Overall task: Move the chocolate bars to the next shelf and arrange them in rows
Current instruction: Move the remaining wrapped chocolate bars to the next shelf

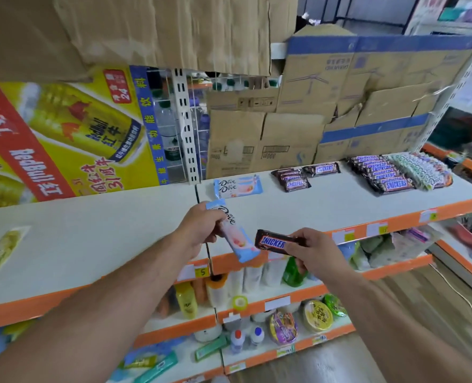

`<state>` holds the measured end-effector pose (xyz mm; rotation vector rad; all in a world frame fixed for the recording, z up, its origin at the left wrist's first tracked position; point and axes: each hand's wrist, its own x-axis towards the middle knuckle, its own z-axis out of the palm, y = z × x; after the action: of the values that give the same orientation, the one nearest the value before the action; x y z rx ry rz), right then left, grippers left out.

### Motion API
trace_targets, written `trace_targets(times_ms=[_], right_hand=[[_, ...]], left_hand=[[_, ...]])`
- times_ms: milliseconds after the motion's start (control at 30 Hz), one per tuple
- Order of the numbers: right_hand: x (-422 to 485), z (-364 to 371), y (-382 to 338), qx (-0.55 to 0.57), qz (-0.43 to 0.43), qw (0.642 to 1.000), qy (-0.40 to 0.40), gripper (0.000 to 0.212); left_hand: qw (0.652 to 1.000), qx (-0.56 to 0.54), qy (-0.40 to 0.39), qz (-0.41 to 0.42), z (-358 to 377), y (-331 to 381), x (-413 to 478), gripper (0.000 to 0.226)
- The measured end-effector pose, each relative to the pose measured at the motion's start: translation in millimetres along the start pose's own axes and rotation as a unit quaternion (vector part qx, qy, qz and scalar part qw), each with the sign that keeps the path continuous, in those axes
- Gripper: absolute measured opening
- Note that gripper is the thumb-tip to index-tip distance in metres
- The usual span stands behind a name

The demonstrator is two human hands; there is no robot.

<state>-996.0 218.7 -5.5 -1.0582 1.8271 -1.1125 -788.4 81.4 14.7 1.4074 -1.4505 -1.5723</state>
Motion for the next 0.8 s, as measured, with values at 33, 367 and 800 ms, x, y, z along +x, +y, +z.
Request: trace_targets(times_ms=[33, 367, 800], right_hand=[[9.6, -4.4, 1.1, -0.004, 0.001, 1.0, 0.004, 0.003], [116.6, -49.3, 2.9, -0.065, 0.021, 0.997, 0.03, 0.002], [240.6, -101.2, 37.8, -0.155, -0.018, 0.988, 0.001, 0.007]], left_hand=[[1.0, -0.007, -0.008, -0.003, 5.9, 3.1, 11.6, 0.01], [0.994, -0.031, -0.094, -0.038, 56.4, 36.2, 116.0, 0.046], [0.997, -0.023, -0.059, -0.039, 100.9, 47.9, 160.5, 0.033]])
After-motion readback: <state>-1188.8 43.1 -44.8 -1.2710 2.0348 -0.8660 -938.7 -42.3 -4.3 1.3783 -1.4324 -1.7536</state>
